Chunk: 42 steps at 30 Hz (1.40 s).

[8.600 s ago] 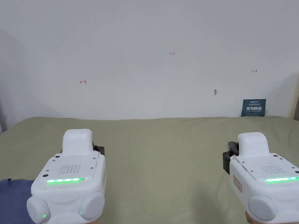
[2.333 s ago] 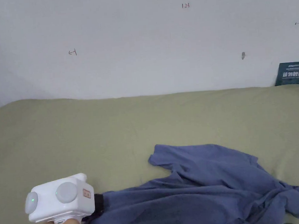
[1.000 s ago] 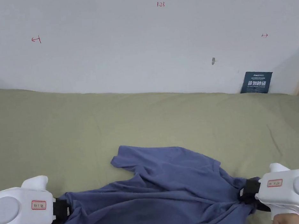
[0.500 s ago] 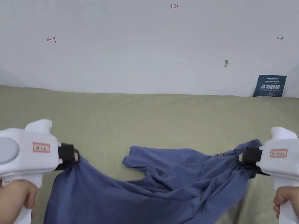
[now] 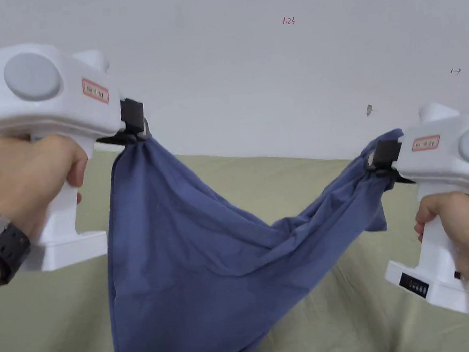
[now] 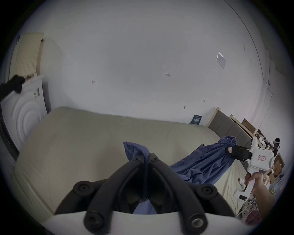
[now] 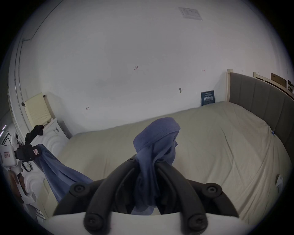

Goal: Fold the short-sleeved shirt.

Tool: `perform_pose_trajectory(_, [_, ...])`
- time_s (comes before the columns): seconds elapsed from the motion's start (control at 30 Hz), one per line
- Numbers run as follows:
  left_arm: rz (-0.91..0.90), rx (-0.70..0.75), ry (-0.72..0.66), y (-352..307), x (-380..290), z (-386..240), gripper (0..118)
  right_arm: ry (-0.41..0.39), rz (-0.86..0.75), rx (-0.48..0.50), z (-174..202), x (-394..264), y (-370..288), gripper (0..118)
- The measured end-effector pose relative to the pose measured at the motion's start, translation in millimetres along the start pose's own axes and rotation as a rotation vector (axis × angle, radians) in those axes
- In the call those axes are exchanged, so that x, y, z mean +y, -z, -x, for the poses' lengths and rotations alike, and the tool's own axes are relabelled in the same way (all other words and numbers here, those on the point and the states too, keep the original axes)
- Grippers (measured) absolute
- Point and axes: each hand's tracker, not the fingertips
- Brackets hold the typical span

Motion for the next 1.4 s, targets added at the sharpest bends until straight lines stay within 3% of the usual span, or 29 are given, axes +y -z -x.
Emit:
perform_pose_trajectory(0.23, [-0.081,0.023,0.013,-9.3,53.5,-4.3,3,-0.008,-0.076,-0.003,18.3,45.9,19.1,15])
perform_pose_trajectory(0.43, [-0.143,0.045,0.037,-15.1,80.7,-4.9,3,0.076,-0.115,0.016,24.0,68.8,34.6,15])
perform_pose_trajectory(0.73, [-0.155,0.038,0.034,-13.7,84.1,6.6,3,0.105,-0.110,-0.005,14.6,69.5,51.1,15])
perform_pose_trajectory(0.93, [-0.085,0.015,0.042,-19.7,41.2,15.8,3,0.091,-0.056,-0.019,-4.9,39.0,52.8,15])
perform_pose_trajectory(1.23, [0.070,-0.031,-0.007,-45.1,-80.5,44.9,3,0.048,0.073,-0.068,-56.2,-27.4,30.6,15])
perform_pose_trajectory(1.4, [0.141,-0.007,-0.084,-63.2,-158.4,58.7,3,0.095,0.177,-0.105,-85.9,-82.5,17.5,15])
